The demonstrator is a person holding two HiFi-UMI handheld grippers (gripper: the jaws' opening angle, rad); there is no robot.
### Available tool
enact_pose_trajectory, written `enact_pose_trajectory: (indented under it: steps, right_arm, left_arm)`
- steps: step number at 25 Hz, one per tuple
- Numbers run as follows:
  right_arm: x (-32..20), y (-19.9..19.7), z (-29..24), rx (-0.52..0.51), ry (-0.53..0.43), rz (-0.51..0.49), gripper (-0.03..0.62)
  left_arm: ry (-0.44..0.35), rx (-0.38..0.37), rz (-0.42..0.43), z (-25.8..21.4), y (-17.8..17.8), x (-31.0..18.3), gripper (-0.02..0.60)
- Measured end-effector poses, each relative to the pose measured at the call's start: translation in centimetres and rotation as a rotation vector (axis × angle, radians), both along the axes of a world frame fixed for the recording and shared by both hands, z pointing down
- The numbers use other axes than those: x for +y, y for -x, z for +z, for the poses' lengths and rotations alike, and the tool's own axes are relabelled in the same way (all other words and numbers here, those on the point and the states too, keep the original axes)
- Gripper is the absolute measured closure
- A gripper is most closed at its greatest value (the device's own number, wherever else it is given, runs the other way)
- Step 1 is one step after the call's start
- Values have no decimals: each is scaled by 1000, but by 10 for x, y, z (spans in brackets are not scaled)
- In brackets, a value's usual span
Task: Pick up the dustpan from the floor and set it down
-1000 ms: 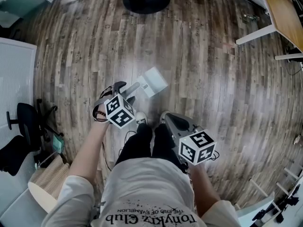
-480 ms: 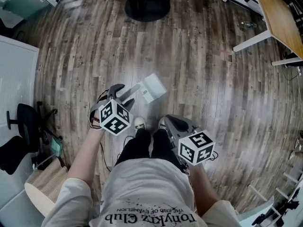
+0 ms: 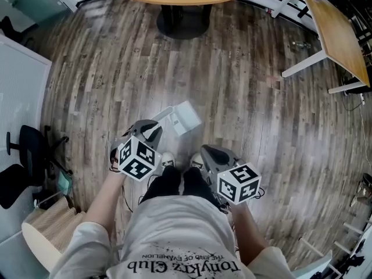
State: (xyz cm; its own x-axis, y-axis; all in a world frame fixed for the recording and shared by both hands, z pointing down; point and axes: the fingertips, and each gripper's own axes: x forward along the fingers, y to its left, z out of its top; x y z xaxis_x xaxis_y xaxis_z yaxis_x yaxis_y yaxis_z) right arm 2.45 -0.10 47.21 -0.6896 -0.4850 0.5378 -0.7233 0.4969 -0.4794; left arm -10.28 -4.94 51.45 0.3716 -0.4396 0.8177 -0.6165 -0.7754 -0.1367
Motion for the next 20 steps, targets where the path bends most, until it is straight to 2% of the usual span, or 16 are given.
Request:
enact_pose_trajectory:
  steps: [5,11,16,20]
  right_arm:
    - [6,6,-14,27,-41,-4,571]
    - [4,4,-31,51,-90,2,571]
    - [8,7,-44,55,-122,-15,571]
    - [11,8,-54,42,-144,-33,571]
  left_arm:
    - [13,103,-55,-23,-7,24,557]
    - [49,306,-189,-53,-23,37,558]
    - [-12,313,-296,-72,-25,51,558]
    - [-21,387,-359,-84,-31,60,558]
